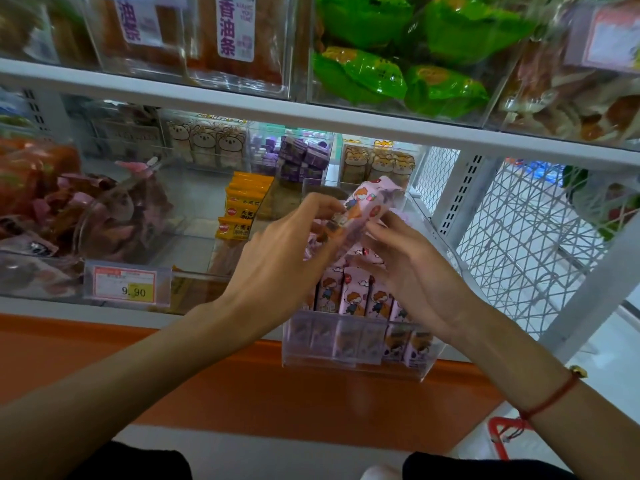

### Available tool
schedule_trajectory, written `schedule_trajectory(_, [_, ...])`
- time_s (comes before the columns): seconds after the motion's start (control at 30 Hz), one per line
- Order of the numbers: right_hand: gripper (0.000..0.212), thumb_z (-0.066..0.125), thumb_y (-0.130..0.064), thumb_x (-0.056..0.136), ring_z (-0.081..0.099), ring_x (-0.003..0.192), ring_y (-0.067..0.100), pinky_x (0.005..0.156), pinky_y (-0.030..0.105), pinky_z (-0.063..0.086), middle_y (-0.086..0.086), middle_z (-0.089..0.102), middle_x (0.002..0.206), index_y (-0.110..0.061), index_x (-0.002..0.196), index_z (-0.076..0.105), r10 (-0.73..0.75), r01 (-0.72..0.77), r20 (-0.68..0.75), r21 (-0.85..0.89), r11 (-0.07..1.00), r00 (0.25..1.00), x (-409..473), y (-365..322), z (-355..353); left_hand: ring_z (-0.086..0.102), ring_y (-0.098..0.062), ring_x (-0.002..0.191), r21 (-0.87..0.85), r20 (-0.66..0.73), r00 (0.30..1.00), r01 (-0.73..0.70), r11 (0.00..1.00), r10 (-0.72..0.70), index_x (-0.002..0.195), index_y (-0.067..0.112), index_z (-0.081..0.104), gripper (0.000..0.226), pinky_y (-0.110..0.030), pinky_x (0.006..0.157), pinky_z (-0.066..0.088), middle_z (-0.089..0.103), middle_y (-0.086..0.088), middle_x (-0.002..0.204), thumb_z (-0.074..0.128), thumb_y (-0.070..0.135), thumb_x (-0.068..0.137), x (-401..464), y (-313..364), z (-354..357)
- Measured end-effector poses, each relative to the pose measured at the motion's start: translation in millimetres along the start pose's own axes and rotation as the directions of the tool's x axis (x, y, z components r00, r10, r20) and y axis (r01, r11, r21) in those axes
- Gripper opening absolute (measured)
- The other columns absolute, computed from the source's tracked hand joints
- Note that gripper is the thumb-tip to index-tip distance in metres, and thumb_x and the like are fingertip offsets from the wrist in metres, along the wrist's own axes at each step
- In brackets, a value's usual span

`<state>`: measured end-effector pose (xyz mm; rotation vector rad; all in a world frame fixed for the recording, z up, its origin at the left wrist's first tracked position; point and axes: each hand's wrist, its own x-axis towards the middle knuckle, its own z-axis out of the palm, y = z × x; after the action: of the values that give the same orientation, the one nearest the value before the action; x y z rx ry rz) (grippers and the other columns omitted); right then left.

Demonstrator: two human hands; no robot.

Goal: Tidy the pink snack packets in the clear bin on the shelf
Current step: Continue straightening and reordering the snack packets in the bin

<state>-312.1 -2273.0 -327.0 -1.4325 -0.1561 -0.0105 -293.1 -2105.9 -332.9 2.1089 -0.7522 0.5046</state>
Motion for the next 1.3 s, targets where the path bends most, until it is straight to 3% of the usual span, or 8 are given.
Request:
schedule_trajectory(0.1, [0.029,0.062,-0.028,0.079,0.064,0.104,0.015,0.095,0.037,0.049,-0.002,0.071,0.099,-0.017,0.106,0.064,-0.058,0.053,-0.091,-0.056,0.997,0.994,-0.9,3.7,-0.8,0.062,-0.010,0.107,0.035,0.053,0.999,-0.014,0.999,0.012,0.129,0.029,0.050,0.034,-0.038,0.089,0.054,0.063,0.010,0.123,0.055,0.028,0.096,0.9,-7.1,3.7])
schedule_trajectory(0.2, [0.034,0.071,-0.027,0.077,0.068,0.099,0.020,0.087,0.036,0.055,0.003,0.072,0.100,-0.012,0.106,0.064,-0.150,0.110,-0.224,-0.182,0.977,0.963,-2.7,6.9,0.7,0.051,-0.008,0.120,0.089,0.036,0.998,-0.057,0.994,0.054,0.135,0.026,0.050,0.050,-0.029,0.099,0.044,0.054,0.011,0.134,0.066,0.029,0.088,-0.5,-8.2,8.0])
schedule_trajectory(0.4, [0.054,0.074,-0.043,0.063,0.067,0.098,0.014,0.087,0.039,0.055,-0.003,0.069,0.105,-0.019,0.108,0.058,-0.255,0.175,-0.198,-0.349,0.921,0.946,-5.5,2.3,8.5,0.058,-0.001,0.098,-0.014,-0.020,0.999,-0.049,0.999,0.049,0.128,0.023,0.057,0.047,-0.028,0.085,0.053,0.061,0.015,0.113,0.069,0.031,0.083,3.6,-4.7,4.6])
schedule_trajectory(0.6, [0.031,0.066,-0.031,0.085,0.069,0.073,0.009,0.063,0.018,0.051,-0.003,0.074,0.085,-0.019,0.114,0.062,-0.179,0.117,-0.220,-0.270,0.956,0.959,-4.3,-4.1,3.6,0.067,0.003,0.087,-0.353,0.168,0.980,0.156,0.923,-0.102,0.126,0.023,0.060,0.055,-0.013,0.070,0.054,0.071,0.015,0.098,0.059,0.048,0.077,9.2,-1.7,-4.6])
schedule_trajectory(0.7, [0.033,0.067,-0.035,0.083,0.067,0.071,0.009,0.065,0.022,0.049,-0.004,0.073,0.080,-0.018,0.111,0.065,-0.085,0.036,-0.221,-0.214,0.976,0.972,-1.9,-2.1,3.0,0.069,-0.001,0.074,-0.420,0.219,0.967,0.217,0.881,-0.133,0.102,0.034,0.066,0.030,-0.010,0.057,0.051,0.073,0.019,0.081,0.056,0.048,0.078,8.7,-1.3,-3.6])
schedule_trajectory(0.83, [0.035,0.066,-0.036,0.084,0.068,0.072,0.008,0.066,0.022,0.049,-0.003,0.073,0.083,-0.020,0.115,0.064,-0.090,0.046,-0.215,-0.201,0.978,0.973,-1.7,-2.0,3.7,0.070,-0.003,0.076,-0.430,0.240,0.958,0.250,0.867,-0.157,0.102,0.036,0.066,0.027,-0.014,0.058,0.053,0.074,0.015,0.087,0.055,0.047,0.081,8.9,-1.8,-2.5])
schedule_trajectory(1.0, [0.040,0.065,-0.020,0.086,0.066,0.099,0.012,0.080,0.025,0.055,0.003,0.069,0.107,-0.026,0.124,0.052,-0.262,0.224,-0.103,-0.285,0.932,0.960,-5.0,-6.0,3.2,0.063,0.001,0.099,-0.310,0.142,0.987,0.111,0.944,-0.069,0.129,0.026,0.055,0.047,-0.024,0.087,0.054,0.066,0.012,0.113,0.066,0.033,0.084,11.7,-4.1,-7.1])
schedule_trajectory(1.3, [0.036,0.072,0.001,0.077,0.061,0.109,0.012,0.099,0.035,0.048,0.002,0.066,0.110,-0.020,0.099,0.053,-0.462,0.449,0.078,-0.422,0.788,0.883,-10.7,-5.8,6.7,0.059,0.000,0.110,-0.240,0.026,0.999,-0.040,0.970,0.048,0.112,0.022,0.058,0.033,-0.027,0.098,0.049,0.064,0.014,0.113,0.071,0.010,0.083,12.8,-11.8,-8.9])
